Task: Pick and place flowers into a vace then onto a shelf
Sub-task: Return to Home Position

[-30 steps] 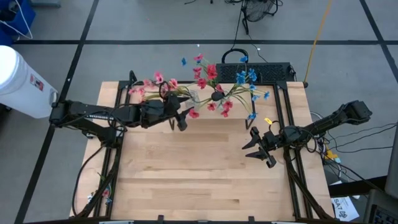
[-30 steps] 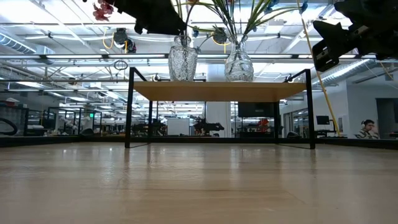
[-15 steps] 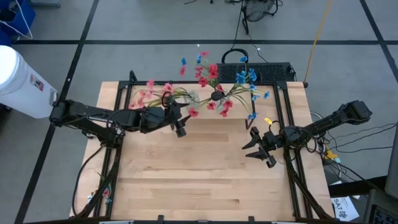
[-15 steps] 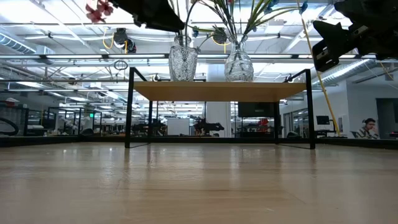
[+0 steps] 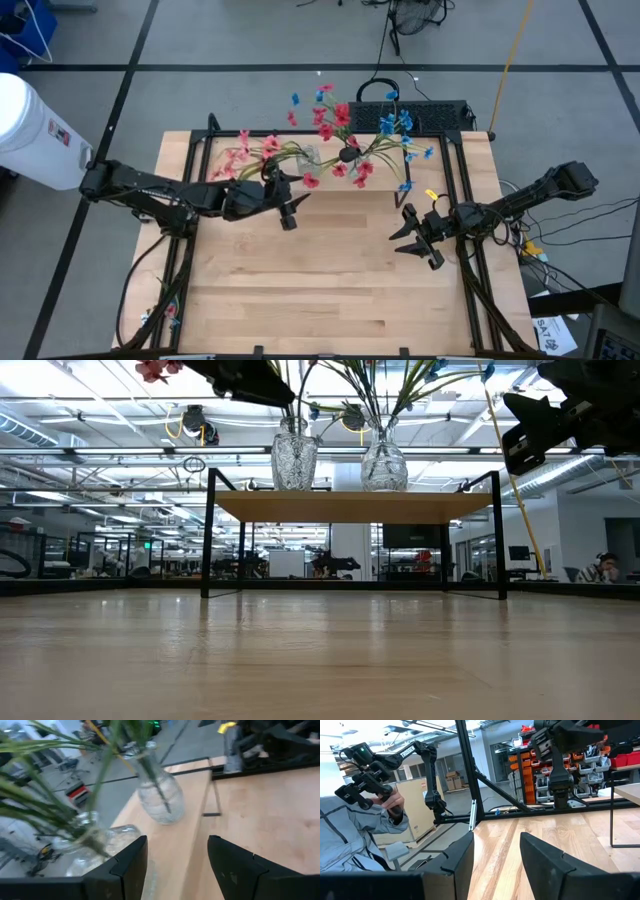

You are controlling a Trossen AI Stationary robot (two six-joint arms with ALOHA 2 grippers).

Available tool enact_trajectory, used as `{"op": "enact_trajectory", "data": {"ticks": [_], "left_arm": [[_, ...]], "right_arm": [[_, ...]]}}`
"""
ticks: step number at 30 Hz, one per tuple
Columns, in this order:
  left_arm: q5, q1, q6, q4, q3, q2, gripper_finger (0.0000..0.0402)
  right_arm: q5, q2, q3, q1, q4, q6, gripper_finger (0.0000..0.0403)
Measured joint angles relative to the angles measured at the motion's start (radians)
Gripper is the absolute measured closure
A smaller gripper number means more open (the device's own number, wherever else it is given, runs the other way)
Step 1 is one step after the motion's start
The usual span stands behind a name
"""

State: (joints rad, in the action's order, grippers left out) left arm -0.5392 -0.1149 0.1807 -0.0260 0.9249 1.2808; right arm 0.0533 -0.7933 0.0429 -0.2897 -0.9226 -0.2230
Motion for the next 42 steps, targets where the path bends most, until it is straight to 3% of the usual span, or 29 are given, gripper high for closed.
{"op": "enact_trajectory", "data": {"ticks": [21, 33, 42], "left_arm": [[0.035, -0.124, -0.056, 0.001, 0.000, 0.000, 0.0190], [0.200, -0.245, -0.183, -0.025, 0.000, 0.000, 0.0190], [0.200, -0.332, -0.149, -0.009, 0.000, 0.000, 0.0190]], "right_arm": [[0.000, 0.000, 0.000, 0.000, 0.000, 0.000, 0.0252], [0.000, 0.000, 0.000, 0.000, 0.000, 0.000, 0.0252], [0.000, 0.000, 0.000, 0.000, 0.000, 0.000, 0.0252]]}}
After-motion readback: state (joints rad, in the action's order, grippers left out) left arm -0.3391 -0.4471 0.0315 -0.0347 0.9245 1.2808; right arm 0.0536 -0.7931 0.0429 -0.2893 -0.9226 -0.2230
